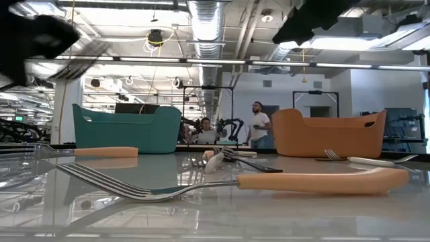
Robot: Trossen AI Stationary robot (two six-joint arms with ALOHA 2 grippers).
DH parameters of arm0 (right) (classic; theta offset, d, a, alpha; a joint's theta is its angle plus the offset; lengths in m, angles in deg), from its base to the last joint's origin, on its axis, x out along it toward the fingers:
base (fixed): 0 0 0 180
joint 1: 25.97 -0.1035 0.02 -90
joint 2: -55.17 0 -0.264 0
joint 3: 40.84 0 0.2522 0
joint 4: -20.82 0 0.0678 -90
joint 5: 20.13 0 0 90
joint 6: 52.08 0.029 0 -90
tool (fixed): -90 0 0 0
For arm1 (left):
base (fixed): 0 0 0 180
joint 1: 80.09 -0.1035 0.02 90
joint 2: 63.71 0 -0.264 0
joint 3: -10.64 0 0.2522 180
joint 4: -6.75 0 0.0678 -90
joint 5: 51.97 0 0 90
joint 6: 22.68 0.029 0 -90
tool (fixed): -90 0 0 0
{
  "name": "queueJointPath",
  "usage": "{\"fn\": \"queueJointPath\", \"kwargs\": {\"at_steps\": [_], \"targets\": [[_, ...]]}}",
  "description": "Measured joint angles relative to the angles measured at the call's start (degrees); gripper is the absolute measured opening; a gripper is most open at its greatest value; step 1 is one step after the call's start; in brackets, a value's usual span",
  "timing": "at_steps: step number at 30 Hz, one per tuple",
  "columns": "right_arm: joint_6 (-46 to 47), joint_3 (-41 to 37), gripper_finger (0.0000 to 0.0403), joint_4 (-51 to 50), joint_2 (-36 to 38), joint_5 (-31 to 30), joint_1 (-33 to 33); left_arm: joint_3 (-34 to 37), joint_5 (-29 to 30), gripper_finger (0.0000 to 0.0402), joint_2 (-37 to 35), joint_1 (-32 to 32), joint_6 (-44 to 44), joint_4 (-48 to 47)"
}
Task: Sort silverware by color (type)
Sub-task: Put the bottom left black fork into the gray bin
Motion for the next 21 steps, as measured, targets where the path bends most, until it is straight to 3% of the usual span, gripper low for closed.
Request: {"fn": "queueJointPath", "kwargs": {"at_steps": [7,10,13,21], "targets": [[-0.8,-8.1,0.0137,20.6,0.0,0.0,1.5,-0.1,21.1,0.0002,-8.7,-11.1,9.8,8.2],[-0.9,-11.4,0.0136,31.7,0.0,0.0,2.4,-0.1,26.2,0.0002,-9.3,-17.4,14.8,13.4],[-1.7,-13.8,0.0137,42.7,-1.2,0.0,3.5,-0.1,26.2,0.0002,-8.4,-23.8,21.0,20.0],[-6.3,-13.7,0.0149,60.6,-13.1,-0.3,7.8,-0.1,17.2,0.0002,-1.0,-37.3,38.3,39.9]]}}
